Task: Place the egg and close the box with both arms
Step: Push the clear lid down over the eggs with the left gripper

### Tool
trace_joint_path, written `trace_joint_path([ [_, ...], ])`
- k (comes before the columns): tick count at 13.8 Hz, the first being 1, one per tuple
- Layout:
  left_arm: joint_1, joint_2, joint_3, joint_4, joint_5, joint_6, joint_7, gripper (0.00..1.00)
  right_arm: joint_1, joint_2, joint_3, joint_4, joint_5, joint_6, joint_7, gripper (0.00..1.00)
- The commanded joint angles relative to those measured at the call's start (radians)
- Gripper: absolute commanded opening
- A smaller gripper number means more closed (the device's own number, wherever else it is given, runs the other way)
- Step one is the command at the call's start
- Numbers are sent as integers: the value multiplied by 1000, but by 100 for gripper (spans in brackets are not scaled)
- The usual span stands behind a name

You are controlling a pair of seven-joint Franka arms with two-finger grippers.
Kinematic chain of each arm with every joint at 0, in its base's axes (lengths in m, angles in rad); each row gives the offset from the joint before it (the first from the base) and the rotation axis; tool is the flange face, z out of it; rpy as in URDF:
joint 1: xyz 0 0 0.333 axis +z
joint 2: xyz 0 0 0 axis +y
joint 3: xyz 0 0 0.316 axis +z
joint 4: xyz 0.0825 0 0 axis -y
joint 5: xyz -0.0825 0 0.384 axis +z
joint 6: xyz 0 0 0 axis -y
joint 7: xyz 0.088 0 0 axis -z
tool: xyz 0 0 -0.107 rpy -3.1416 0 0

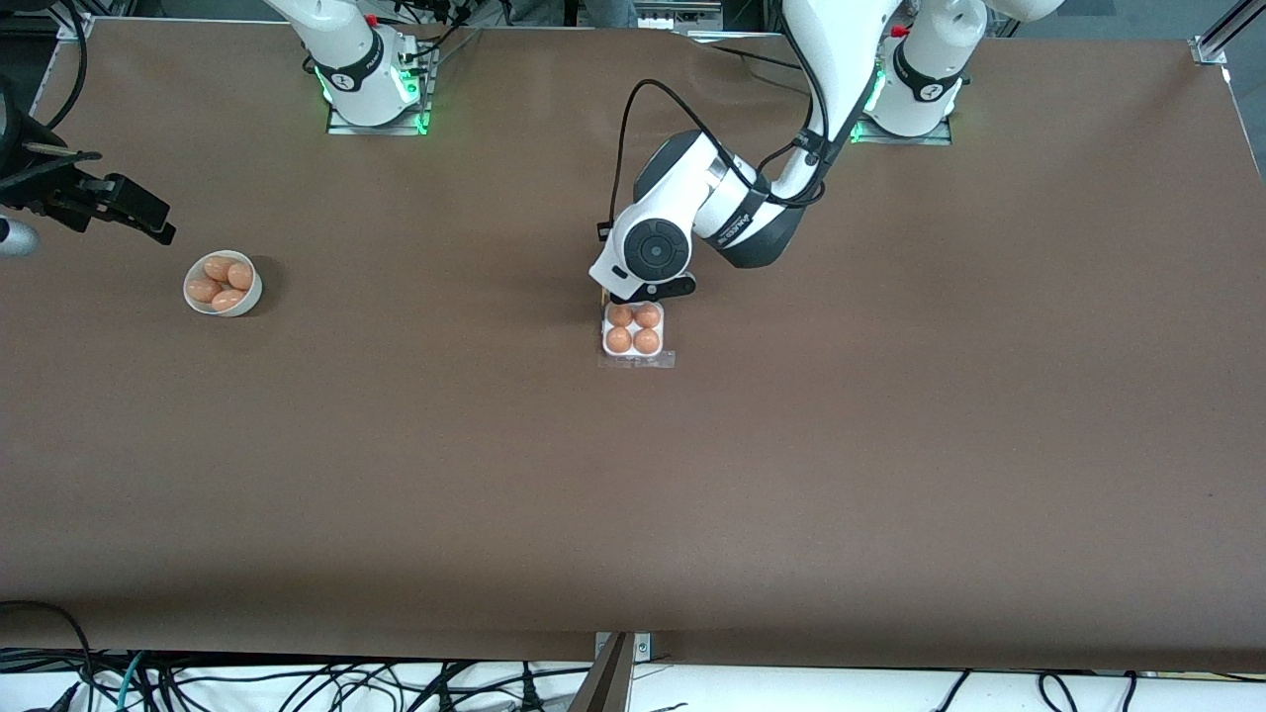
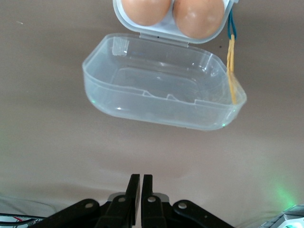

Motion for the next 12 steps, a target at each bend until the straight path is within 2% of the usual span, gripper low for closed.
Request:
trace_joint_path([
  [1, -14, 33, 12, 32, -14, 13, -17, 8, 1, 10, 2, 19, 18, -11, -16, 100],
  [7, -27, 39, 18, 34, 3, 59, -12, 6, 1, 10, 3, 19, 18, -11, -16, 100],
  [9, -36, 39, 16, 50, 64, 68, -20, 6, 1, 10, 3, 19, 18, -11, -16, 100],
  [12, -36, 42, 19, 57, 74, 94, -32, 6, 1, 10, 3, 19, 18, -10, -16, 100],
])
